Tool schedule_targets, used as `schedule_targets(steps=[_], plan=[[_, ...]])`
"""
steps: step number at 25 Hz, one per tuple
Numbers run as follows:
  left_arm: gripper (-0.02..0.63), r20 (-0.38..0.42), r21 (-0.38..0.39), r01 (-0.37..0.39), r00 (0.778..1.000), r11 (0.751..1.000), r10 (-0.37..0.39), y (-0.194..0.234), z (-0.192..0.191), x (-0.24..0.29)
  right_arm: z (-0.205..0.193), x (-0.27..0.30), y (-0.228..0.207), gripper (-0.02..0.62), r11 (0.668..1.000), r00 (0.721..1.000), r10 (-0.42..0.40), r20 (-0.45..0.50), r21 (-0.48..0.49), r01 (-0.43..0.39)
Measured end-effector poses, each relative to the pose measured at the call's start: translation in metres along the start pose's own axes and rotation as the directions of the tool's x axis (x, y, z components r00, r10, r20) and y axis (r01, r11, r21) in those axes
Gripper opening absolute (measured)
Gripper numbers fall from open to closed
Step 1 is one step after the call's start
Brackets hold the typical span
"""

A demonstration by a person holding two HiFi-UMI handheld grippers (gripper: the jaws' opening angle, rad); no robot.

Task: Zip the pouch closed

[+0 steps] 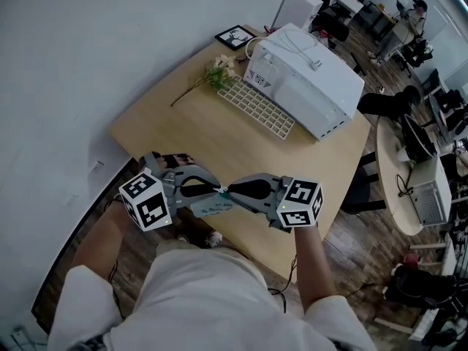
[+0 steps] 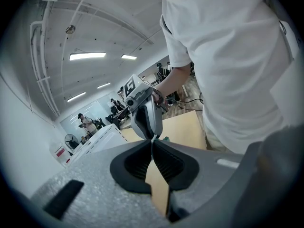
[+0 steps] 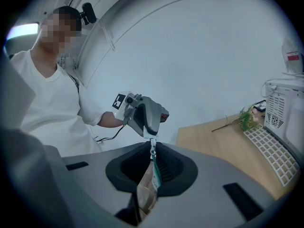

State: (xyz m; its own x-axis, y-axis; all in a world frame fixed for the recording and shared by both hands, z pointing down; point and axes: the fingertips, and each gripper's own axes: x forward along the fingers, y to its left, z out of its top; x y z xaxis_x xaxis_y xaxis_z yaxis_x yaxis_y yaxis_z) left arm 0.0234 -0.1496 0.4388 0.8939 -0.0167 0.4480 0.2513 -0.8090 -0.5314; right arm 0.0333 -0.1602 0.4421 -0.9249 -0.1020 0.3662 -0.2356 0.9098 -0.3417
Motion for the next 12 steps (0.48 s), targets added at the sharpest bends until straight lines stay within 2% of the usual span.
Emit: schedule_targets(steps=[8, 12], plan=[[0.023, -0.007, 0.012, 0.017, 1.0, 1.0, -0.017, -0.002, 0.004, 0.004, -0.01, -0.009, 0.004, 0.034, 0.996, 0.995, -0.066, -0.079, -0.069, 0.06], [0.023, 0.002, 0.007, 0.005, 1.0, 1.0, -0.005, 0.001, 0.006, 0.001, -0.008, -0.015, 0.004, 0.032, 0.994, 0.994, -0.084, -0.075, -0.082, 0.078]])
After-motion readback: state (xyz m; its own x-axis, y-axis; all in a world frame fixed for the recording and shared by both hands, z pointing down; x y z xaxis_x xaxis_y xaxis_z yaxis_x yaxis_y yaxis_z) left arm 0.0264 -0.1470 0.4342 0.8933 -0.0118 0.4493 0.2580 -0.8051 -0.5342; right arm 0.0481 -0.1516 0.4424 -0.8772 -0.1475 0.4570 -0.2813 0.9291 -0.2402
